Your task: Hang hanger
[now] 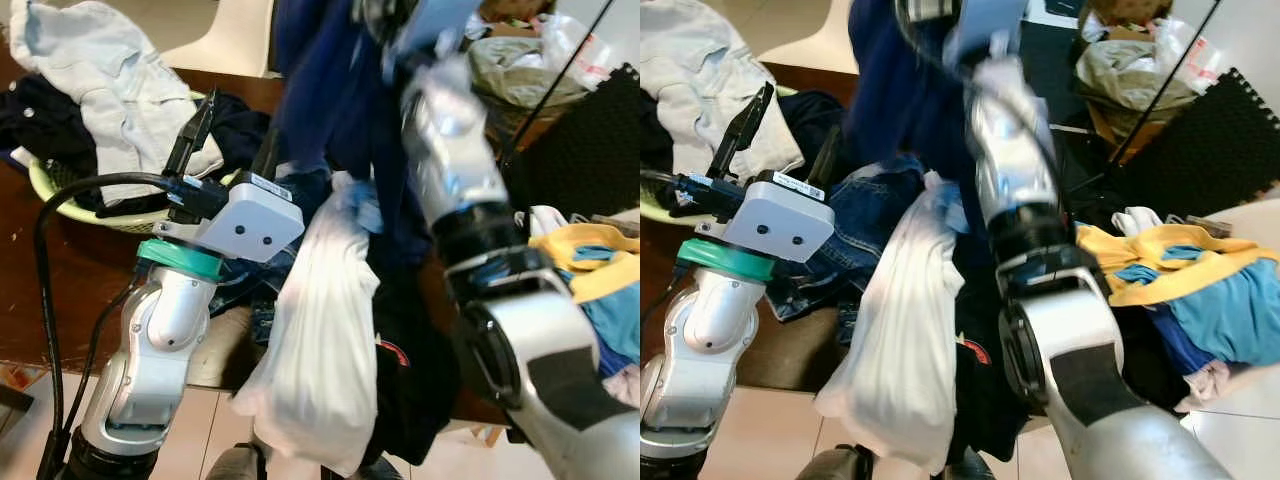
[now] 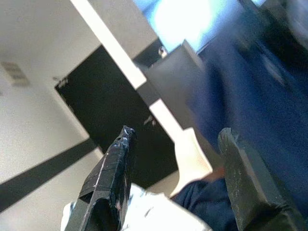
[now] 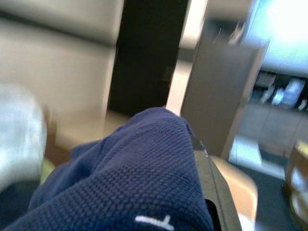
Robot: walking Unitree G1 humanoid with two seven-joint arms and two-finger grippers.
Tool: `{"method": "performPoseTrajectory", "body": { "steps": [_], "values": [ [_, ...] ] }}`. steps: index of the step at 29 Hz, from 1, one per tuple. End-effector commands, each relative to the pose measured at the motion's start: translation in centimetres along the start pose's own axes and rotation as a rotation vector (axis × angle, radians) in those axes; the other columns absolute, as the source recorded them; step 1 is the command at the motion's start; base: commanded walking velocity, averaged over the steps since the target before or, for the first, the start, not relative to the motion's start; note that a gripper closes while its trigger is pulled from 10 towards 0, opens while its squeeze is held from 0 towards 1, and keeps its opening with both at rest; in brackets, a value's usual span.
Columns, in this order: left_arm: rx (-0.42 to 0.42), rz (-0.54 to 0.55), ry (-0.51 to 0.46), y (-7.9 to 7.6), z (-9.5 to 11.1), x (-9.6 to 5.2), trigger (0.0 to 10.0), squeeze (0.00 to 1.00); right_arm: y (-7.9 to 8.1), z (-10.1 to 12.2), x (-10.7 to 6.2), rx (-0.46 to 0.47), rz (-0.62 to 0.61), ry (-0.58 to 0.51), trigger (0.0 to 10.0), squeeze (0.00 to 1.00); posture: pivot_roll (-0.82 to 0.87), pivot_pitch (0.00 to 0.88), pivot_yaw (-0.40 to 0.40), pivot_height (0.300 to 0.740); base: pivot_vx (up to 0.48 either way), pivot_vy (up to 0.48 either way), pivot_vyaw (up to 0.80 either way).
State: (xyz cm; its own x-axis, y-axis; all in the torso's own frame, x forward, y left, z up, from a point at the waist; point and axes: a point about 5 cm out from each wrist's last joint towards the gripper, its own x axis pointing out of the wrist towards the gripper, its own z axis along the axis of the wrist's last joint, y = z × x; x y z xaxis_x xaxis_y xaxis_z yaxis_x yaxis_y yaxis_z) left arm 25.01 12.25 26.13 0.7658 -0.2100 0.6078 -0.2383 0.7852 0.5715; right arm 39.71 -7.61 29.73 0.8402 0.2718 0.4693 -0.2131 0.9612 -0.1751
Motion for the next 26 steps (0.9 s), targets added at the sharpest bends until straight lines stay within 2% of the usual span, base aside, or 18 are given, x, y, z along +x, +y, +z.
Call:
{"method": "performPoseTrajectory", "body": {
  "steps": [1, 2, 3, 4, 7, 8, 9, 10, 13, 14, 17, 19, 20, 21, 22, 23, 24, 26],
  "values": [
    [-0.012, -0.013, 0.012, -0.2, 0.0, -0.2, 10.0, 0.00, 0.0, -2.1, -1.1, -0.144, 0.049, 0.090, 10.0, 0.00, 0.12, 0.129, -0.015, 0.740, 0.000, 0.000, 0.00],
    [-0.019, -0.024, 0.012, -0.4, 0.1, -0.2, 10.0, 0.00, -0.2, -3.8, -2.2, -0.232, 0.077, 0.145, 10.0, 0.00, 0.11, 0.138, -0.008, 0.740, 0.000, 0.000, 0.00],
    [-0.019, -0.024, 0.012, -0.4, 0.1, -0.2, 10.0, 0.00, -0.2, -3.8, -2.2, -0.232, 0.077, 0.145, 10.0, 0.00, 0.11, 0.138, -0.008, 0.740, 0.000, 0.000, 0.00],
    [-0.028, -0.034, 0.014, -0.5, 0.1, -0.2, 10.0, 0.00, -0.8, -5.2, -3.4, -0.296, 0.094, 0.190, 10.0, 0.00, 0.10, 0.149, 0.002, 0.740, 0.000, 0.000, 0.00],
    [-0.033, -0.043, 0.017, -0.7, 0.2, -0.3, 10.0, 0.00, -1.5, -6.2, -4.3, -0.334, 0.099, 0.216, 10.0, 0.00, 0.10, 0.149, 0.002, 0.740, 0.000, 0.000, 0.00],
    [-0.037, -0.046, 0.021, -0.7, 0.2, -0.3, 10.0, 0.00, -1.9, -6.5, -4.7, -0.328, 0.112, 0.226, 10.0, 0.78, 0.09, 0.157, 0.009, 0.740, 0.000, 0.000, 0.00],
    [-0.037, -0.046, 0.021, -0.7, 0.2, -0.3, 10.0, 0.00, -1.9, -6.5, -4.7, -0.328, 0.112, 0.226, 10.0, 0.78, 0.09, 0.157, 0.009, 0.740, 0.000, 0.000, 0.00],
    [-0.040, -0.050, 0.024, -0.8, 0.2, -0.3, 10.0, 0.00, -2.1, -6.9, -5.3, -0.313, 0.153, 0.253, 10.0, 1.00, 0.09, 0.162, 0.015, 0.740, 0.000, 0.000, 0.00],
    [-0.042, -0.055, 0.028, -0.8, 0.2, -0.3, 10.0, 0.00, -2.3, -7.4, -6.1, -0.296, 0.202, 0.285, 10.0, 1.00, 0.09, 0.162, 0.015, 0.740, 0.000, 0.000, 0.00],
    [-0.046, -0.060, 0.030, -0.9, 0.2, -0.3, 10.0, 0.00, -2.1, -7.4, -7.0, -0.079, 0.231, 0.310, 10.0, 1.00, 0.09, 0.166, 0.021, 0.740, 0.000, 0.000, 0.00],
    [-0.055, -0.067, 0.038, -0.9, 0.2, -0.3, 10.0, 0.00, -1.5, -5.7, -9.3, 0.368, 0.331, 0.230, 10.0, 1.00, 0.09, 0.159, 0.032, 0.740, 0.000, 0.000, 0.00],
    [-0.060, -0.069, 0.044, -0.9, 0.1, -0.3, 10.0, 0.00, -1.2, -4.6, -10.3, 0.455, 0.372, 0.171, 10.0, 1.00, 0.08, 0.155, 0.036, 0.740, 0.000, 0.000, 0.00],
    [-0.060, -0.069, 0.044, -0.9, 0.1, -0.3, 10.0, 0.00, -1.2, -4.6, -10.3, 0.455, 0.372, 0.171, 10.0, 1.00, 0.08, 0.155, 0.036, 0.740, 0.000, 0.000, 0.00],
    [-0.071, -0.073, 0.055, -0.9, -0.1, -0.3, 10.0, 0.00, -0.8, -3.4, -11.1, 0.560, 0.390, 0.113, 10.0, 1.00, 0.08, 0.150, 0.046, 0.740, 0.000, 0.000, 0.00],
    [-0.089, -0.072, 0.074, -0.9, -0.3, -0.2, 10.0, 0.00, -0.5, -1.9, -12.1, 0.674, 0.421, 0.037, 10.0, 0.00, 0.07, 0.147, 0.052, 0.740, 0.000, 0.000, 0.00],
    [-0.089, -0.072, 0.074, -0.9, -0.3, -0.2, 10.0, 0.00, -0.5, -1.9, -12.1, 0.674, 0.421, 0.037, 10.0, 0.00, 0.07, 0.147, 0.052, 0.740, 0.000, 0.000, 0.00],
    [-0.102, -0.071, 0.088, -0.8, -0.4, -0.2, 10.0, 0.00, -0.2, -0.8, -12.9, 0.753, 0.449, -0.014, 10.0, 0.00, 0.07, 0.147, 0.052, 0.740, 0.000, 0.000, 0.00],
    [-0.136, -0.063, 0.135, -0.8, -0.9, 0.0, 10.0, 0.00, 0.1, 0.2, -13.9, 0.818, 0.455, -0.059, 10.0, 0.00, 0.06, 0.139, 0.063, 0.740, 0.000, 0.000, 0.00]
  ]
}}
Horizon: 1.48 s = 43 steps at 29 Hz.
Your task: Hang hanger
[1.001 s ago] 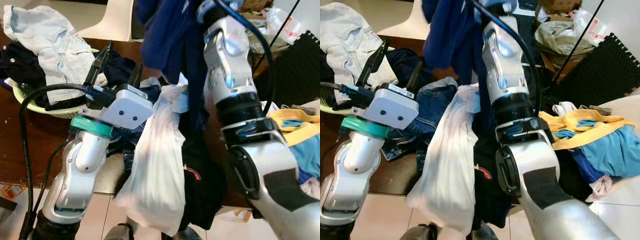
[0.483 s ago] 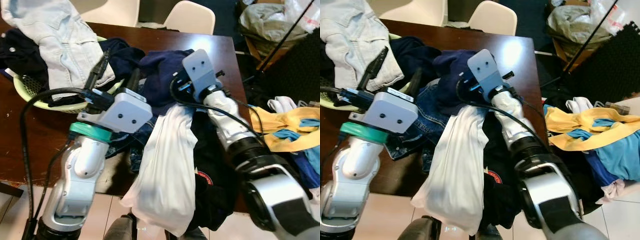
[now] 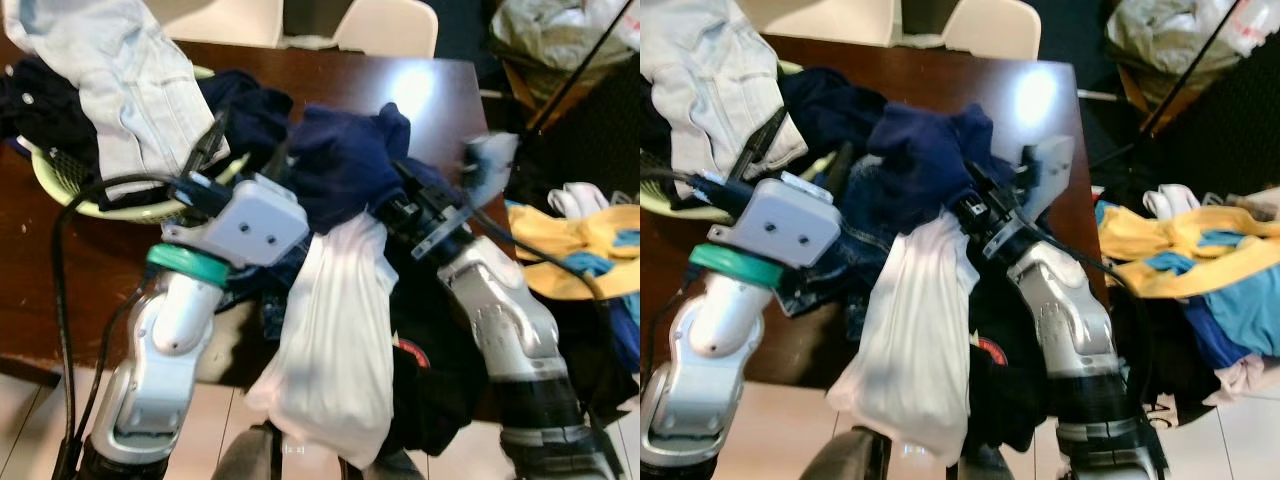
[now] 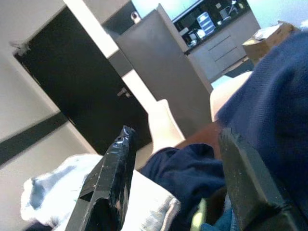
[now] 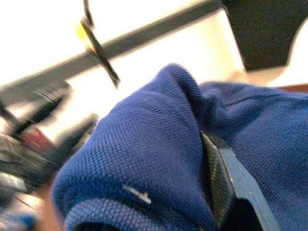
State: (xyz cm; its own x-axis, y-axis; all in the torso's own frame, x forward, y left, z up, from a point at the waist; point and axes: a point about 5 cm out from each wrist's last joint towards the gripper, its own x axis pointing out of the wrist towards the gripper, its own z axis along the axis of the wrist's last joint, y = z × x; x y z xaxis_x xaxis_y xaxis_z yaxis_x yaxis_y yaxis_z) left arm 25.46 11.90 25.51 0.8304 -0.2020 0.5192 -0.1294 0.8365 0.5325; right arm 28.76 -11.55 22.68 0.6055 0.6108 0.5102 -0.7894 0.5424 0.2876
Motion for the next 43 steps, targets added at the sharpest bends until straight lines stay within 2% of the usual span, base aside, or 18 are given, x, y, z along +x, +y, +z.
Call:
{"method": "performPoseTrajectory", "body": {
  "steps": [1, 5, 8, 11, 12, 13, 14, 15, 17, 18, 22, 27, 28, 29, 30, 35, 39, 43],
  "values": [
    [-0.022, -0.007, 0.040, 0.0, -0.5, 0.0, 10.0, 0.00, 1.0, 0.5, 0.0, 0.044, 0.042, -0.037, 10.0, 0.00, 0.06, 0.139, 0.063, 0.740, 0.000, 0.000, 0.00],
    [-0.127, 0.016, 0.152, 0.2, -1.7, 0.3, 10.0, 0.00, 1.3, 0.2, -0.4, -0.030, -0.083, -0.065, 10.0, 0.00, 0.05, 0.128, 0.073, 0.740, 0.000, 0.000, 0.00],
    [-0.318, 0.000, 0.280, -0.3, -2.7, 0.4, 10.0, 0.00, 0.9, -1.2, -0.6, -0.341, -0.194, 0.042, 10.0, 0.00, 0.05, 0.118, 0.081, 0.740, 0.000, 0.000, 0.00],
    [-0.328, -0.021, 0.280, -0.3, -2.7, 0.5, 10.0, 0.00, 1.6, -2.4, -0.4, -0.550, -0.110, 0.209, 10.0, 0.00, 0.05, 0.113, 0.084, 0.740, 0.000, 0.000, 0.00],
    [-0.310, -0.024, 0.265, -0.3, -2.6, 0.6, 10.0, 0.00, 1.3, -2.8, 0.0, -0.687, -0.090, 0.279, 10.0, 0.00, 0.06, 0.108, 0.074, 0.740, 0.000, 0.000, 0.00],
    [-0.310, -0.024, 0.265, -0.3, -2.6, 0.6, 10.0, 0.00, 1.3, -2.8, 0.0, -0.687, -0.090, 0.279, 10.0, 0.00, 0.06, 0.108, 0.074, 0.740, 0.000, 0.000, 0.00],
    [-0.282, -0.026, 0.237, -0.3, -2.2, 0.6, 10.0, 0.00, 0.4, -3.6, 0.5, -0.926, -0.047, 0.404, 10.0, 0.00, 0.06, 0.103, 0.063, 0.740, 0.000, 0.000, 0.00],
    [-0.272, -0.027, 0.227, -0.3, -2.1, 0.7, 10.0, 0.00, -0.1, -3.9, 0.5, -1.024, -0.025, 0.463, 10.0, 0.00, 0.06, 0.103, 0.063, 0.740, 0.000, 0.000, 0.00],
    [-0.268, -0.027, 0.222, -0.3, -2.0, 0.7, 10.0, 0.00, -0.4, -4.0, 0.5, -1.068, -0.014, 0.494, 10.0, 0.00, 0.06, 0.103, 0.063, 0.740, 0.000, 0.000, 0.00],
    [-0.272, -0.022, 0.220, -0.3, -1.9, 0.6, 10.0, 0.00, -1.3, -3.7, 0.3, -1.096, -0.020, 0.537, 10.0, 1.00, 0.07, 0.101, 0.052, 0.740, 0.000, 0.000, 0.00],
    [-0.279, -0.021, 0.222, -0.2, -1.8, 0.5, 10.0, 0.00, -3.3, -2.1, -1.5, -1.120, -0.002, 0.660, 10.0, 1.00, 0.07, 0.099, 0.051, 0.740, 0.000, 0.000, 0.00],
    [-0.277, -0.032, 0.220, -0.2, -1.7, 0.4, 10.0, 0.00, -3.7, -1.3, -2.7, -1.077, 0.035, 0.707, 10.0, 1.00, 0.07, 0.099, 0.051, 0.740, 0.000, 0.000, 0.00],
    [-0.276, -0.040, 0.219, -0.2, -1.7, 0.4, 10.0, 0.00, -3.8, -0.4, -3.6, -0.982, 0.039, 0.707, 10.0, 0.20, 0.07, 0.095, 0.057, 0.740, 0.000, 0.000, 0.00],
    [-0.276, -0.040, 0.219, -0.2, -1.7, 0.4, 10.0, 0.00, -3.8, -0.4, -3.6, -0.982, 0.039, 0.707, 10.0, 0.20, 0.07, 0.095, 0.057, 0.740, 0.000, 0.000, 0.00],
    [-0.277, -0.048, 0.216, -0.2, -1.7, 0.4, 10.0, 0.00, -3.6, 0.8, -4.1, -0.838, 0.017, 0.644, 10.0, 0.00, 0.06, 0.092, 0.058, 0.740, 0.000, 0.000, 0.00],
    [-0.284, -0.059, 0.205, -0.5, -1.7, 0.6, 10.0, 0.00, -2.7, 2.5, -4.4, -0.594, 0.022, 0.484, 10.0, 0.00, 0.05, 0.086, 0.061, 0.740, 0.000, 0.000, 0.00],
    [-0.286, -0.062, 0.201, -0.5, -1.6, 0.7, 10.0, 0.00, -2.6, 2.6, -4.7, -0.583, 0.048, 0.495, 10.0, 0.00, 0.05, 0.089, 0.064, 0.740, 0.000, 0.000, 0.00],
    [-0.289, -0.066, 0.200, -0.6, -1.7, 0.7, 10.0, 0.00, -3.6, 4.8, -4.1, -0.521, -0.057, 0.315, 10.0, 0.00, 0.04, 0.092, 0.059, 0.740, 0.000, 0.000, 0.00]
  ]
}}
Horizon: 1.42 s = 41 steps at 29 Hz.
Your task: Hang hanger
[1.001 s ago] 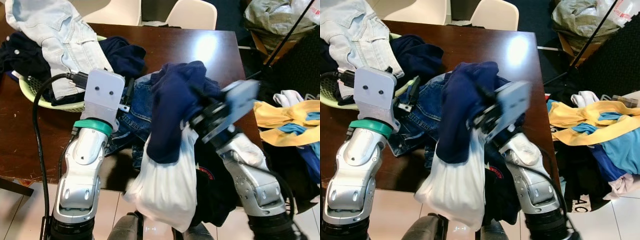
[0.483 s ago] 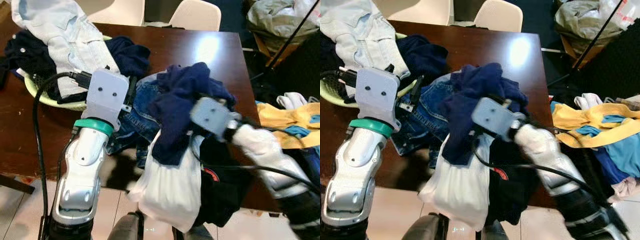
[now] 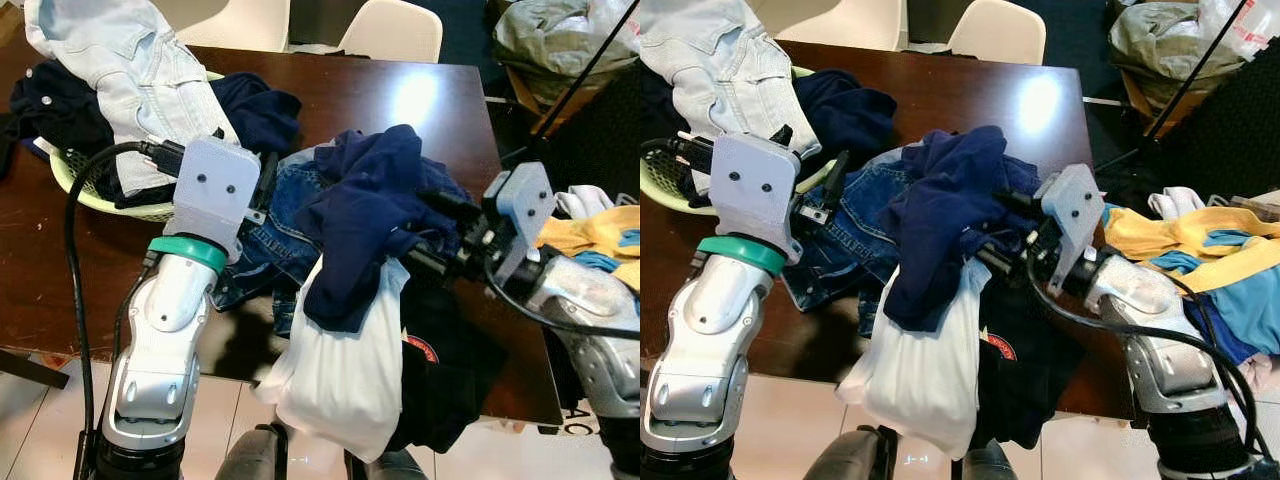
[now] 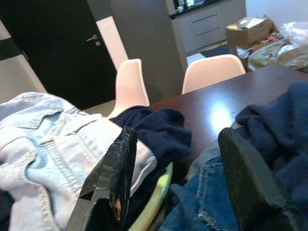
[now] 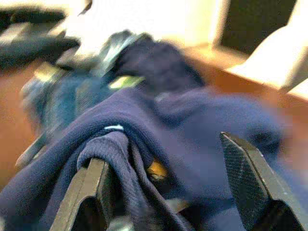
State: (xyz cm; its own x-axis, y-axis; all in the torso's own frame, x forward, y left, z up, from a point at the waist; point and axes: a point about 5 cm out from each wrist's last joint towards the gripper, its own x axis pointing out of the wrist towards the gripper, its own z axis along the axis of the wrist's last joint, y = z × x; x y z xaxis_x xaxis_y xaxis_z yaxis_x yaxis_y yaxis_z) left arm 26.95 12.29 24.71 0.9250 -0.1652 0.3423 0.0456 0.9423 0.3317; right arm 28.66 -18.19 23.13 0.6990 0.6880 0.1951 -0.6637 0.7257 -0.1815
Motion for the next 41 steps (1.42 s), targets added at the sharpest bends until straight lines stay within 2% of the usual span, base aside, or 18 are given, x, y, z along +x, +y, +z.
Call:
{"method": "performPoseTrajectory", "body": {
  "steps": [1, 4, 8, 14, 15, 16, 18, 19, 21, 22, 23, 24, 26, 28, 33, 36, 40, 41],
  "values": [
    [-0.005, -0.017, 0.005, -0.3, -0.2, 0.0, 10.0, 0.00, -1.4, 0.8, -0.3, 0.043, -0.090, -0.084, 10.0, 0.00, 0.04, 0.092, 0.059, 0.740, 0.000, 0.000, 0.00],
    [-0.010, -0.010, 0.010, -0.3, -0.3, 0.1, 10.0, 0.00, -3.2, 0.9, 0.3, 0.184, -0.330, -0.244, 10.0, 0.00, 0.04, 0.095, 0.052, 0.740, 0.000, 0.000, 0.00],
    [-0.011, -0.006, 0.015, -0.3, -0.4, 0.1, 10.0, 0.00, -3.1, 0.5, 1.0, 0.322, -0.437, -0.334, 10.0, 0.00, 0.05, 0.097, 0.054, 0.740, 0.000, 0.000, 0.00],
    [-0.010, -0.005, 0.016, -0.3, -0.4, 0.1, 10.0, 0.00, -1.6, 0.3, 1.4, 0.390, -0.378, -0.367, 10.0, 0.00, 0.05, 0.097, 0.055, 0.740, 0.000, 0.000, 0.00],
    [-0.010, -0.003, 0.015, -0.2, -0.4, 0.1, 10.0, 0.00, 0.3, 0.2, 1.5, 0.366, -0.188, -0.298, 10.0, 0.00, 0.05, 0.097, 0.054, 0.740, 0.000, 0.000, 0.00],
    [-0.010, -0.003, 0.015, -0.2, -0.4, 0.1, 10.0, 0.00, 0.3, 0.2, 1.5, 0.366, -0.188, -0.298, 10.0, 0.00, 0.05, 0.097, 0.054, 0.740, 0.000, 0.000, 0.00],
    [-0.010, -0.002, 0.013, -0.2, -0.4, 0.1, 10.0, 0.00, 1.6, 0.0, 1.1, 0.280, -0.032, -0.195, 10.0, 0.00, 0.05, 0.097, 0.054, 0.740, 0.000, 0.000, 0.00],
    [-0.013, -0.002, 0.011, -0.2, -0.4, 0.2, 10.0, 0.00, 2.2, -1.2, 0.3, 0.087, 0.102, 0.019, 10.0, 0.00, 0.04, 0.100, 0.057, 0.740, 0.000, 0.000, 0.00],
    [-0.013, -0.002, 0.011, -0.2, -0.4, 0.2, 10.0, 0.00, 2.2, -1.2, 0.3, 0.087, 0.102, 0.019, 10.0, 0.00, 0.04, 0.100, 0.057, 0.740, 0.000, 0.000, 0.00],
    [-0.015, -0.005, 0.010, -0.4, -0.4, 0.2, 10.0, 0.00, 1.6, -2.5, -1.1, -0.078, 0.186, 0.232, 10.0, 0.00, 0.03, 0.097, 0.051, 0.740, 0.000, 0.000, 0.00],
    [-0.015, -0.005, 0.010, -0.4, -0.4, 0.2, 10.0, 0.00, 1.6, -2.5, -1.1, -0.078, 0.186, 0.232, 10.0, 0.00, 0.03, 0.097, 0.051, 0.740, 0.000, 0.000, 0.00],
    [-0.017, -0.007, 0.008, -0.5, -0.4, 0.3, 10.0, 0.00, 0.4, -3.1, -2.5, -0.203, 0.211, 0.392, 10.0, 0.00, 0.04, 0.097, 0.050, 0.740, 0.000, 0.000, 0.00],
    [-0.017, -0.007, 0.008, -0.5, -0.4, 0.3, 10.0, 0.00, 0.4, -3.1, -2.5, -0.203, 0.211, 0.392, 10.0, 0.00, 0.04, 0.097, 0.050, 0.740, 0.000, 0.000, 0.00],
    [-0.021, -0.005, 0.006, -0.6, -0.3, 0.4, 10.0, 0.00, -3.0, -2.6, -4.3, -0.365, 0.107, 0.529, 10.0, 0.00, 0.03, 0.111, 0.049, 0.740, 0.000, 0.000, 0.00],
    [-0.023, -0.005, 0.006, -0.6, -0.3, 0.4, 10.0, 0.00, -5.0, -1.1, -4.3, -0.432, -0.025, 0.464, 10.0, 0.00, 0.03, 0.113, 0.051, 0.740, 0.000, 0.000, 0.00],
    [-0.026, 0.002, 0.009, -0.5, -0.4, 0.4, 10.0, 0.00, -5.5, 0.9, -2.5, -0.235, -0.298, 0.113, 10.0, 0.00, 0.03, 0.116, 0.050, 0.740, 0.000, 0.000, 0.00],
    [-0.027, 0.007, 0.008, -0.5, -0.3, 0.4, 10.0, 0.00, -5.3, 1.0, -1.8, -0.114, -0.387, 0.004, 10.0, 0.00, 0.03, 0.122, 0.049, 0.740, 0.000, 0.000, 0.00],
    [-0.028, 0.011, 0.007, -0.4, -0.3, 0.4, 10.0, 0.00, -4.6, 0.6, -0.9, 0.000, -0.444, -0.077, 10.0, 0.00, 0.03, 0.125, 0.052, 0.740, 0.000, 0.000, 0.00]
  ]
}}
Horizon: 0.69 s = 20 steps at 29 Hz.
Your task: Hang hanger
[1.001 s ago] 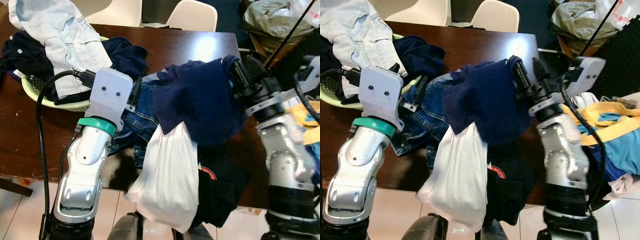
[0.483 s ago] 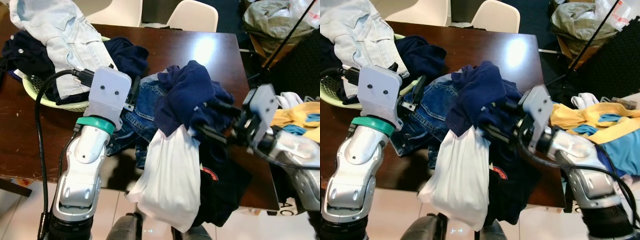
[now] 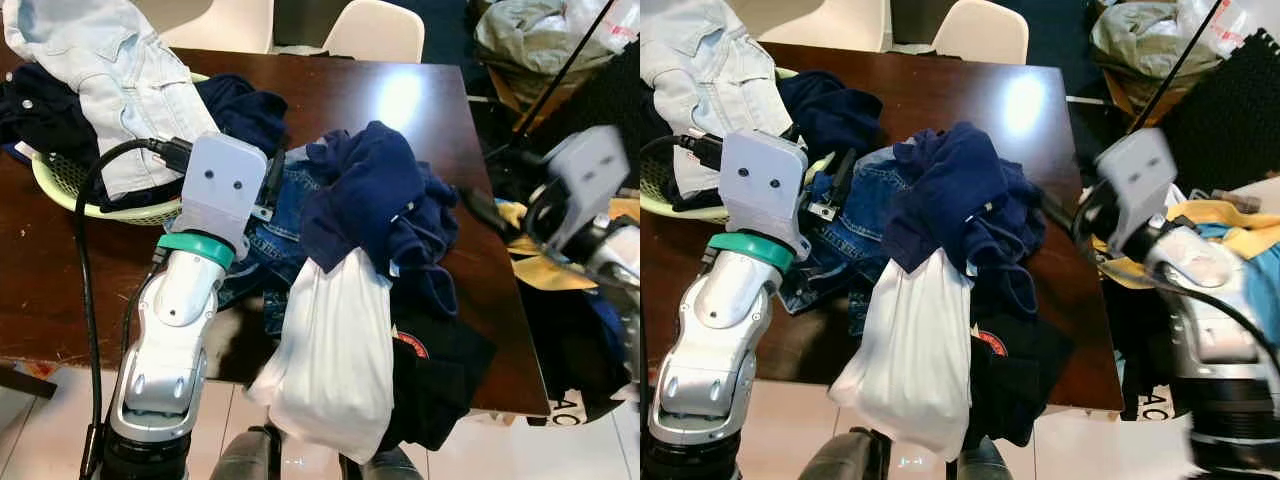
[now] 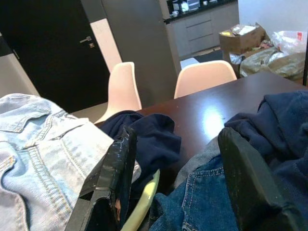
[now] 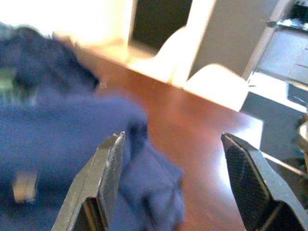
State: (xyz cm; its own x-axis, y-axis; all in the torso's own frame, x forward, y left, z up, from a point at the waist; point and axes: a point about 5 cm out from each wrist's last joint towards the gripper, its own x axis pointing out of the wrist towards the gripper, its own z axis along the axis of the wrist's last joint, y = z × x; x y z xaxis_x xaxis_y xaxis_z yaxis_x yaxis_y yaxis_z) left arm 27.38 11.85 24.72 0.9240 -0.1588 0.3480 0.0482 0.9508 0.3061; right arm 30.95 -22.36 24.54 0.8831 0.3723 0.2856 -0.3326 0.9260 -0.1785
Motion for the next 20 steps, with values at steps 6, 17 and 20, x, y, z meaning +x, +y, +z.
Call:
{"method": "performPoseTrajectory", "body": {
  "steps": [6, 17, 20],
  "values": [
    [0.012, 0.010, 0.010, 0.2, -0.3, 0.0, 10.0, 0.00, 3.5, -1.3, 0.9, 0.314, -0.149, -0.092, 10.0, 0.00, 0.03, 0.126, 0.056, 0.740, 0.000, 0.000, 0.00],
    [0.017, 0.006, -0.009, 0.8, -0.3, 0.1, 10.0, 0.00, 9.0, -0.1, 0.9, 0.159, -0.265, -0.183, 10.0, 0.00, 0.02, 0.121, 0.066, 0.740, 0.000, 0.000, 0.00],
    [-0.006, -0.001, -0.013, 0.7, -0.3, 0.0, 10.0, 0.00, 8.6, 0.2, 0.5, 0.084, -0.293, -0.191, 10.0, 0.00, 0.02, 0.118, 0.067, 0.740, 0.000, 0.000, 0.00]
  ]
}}
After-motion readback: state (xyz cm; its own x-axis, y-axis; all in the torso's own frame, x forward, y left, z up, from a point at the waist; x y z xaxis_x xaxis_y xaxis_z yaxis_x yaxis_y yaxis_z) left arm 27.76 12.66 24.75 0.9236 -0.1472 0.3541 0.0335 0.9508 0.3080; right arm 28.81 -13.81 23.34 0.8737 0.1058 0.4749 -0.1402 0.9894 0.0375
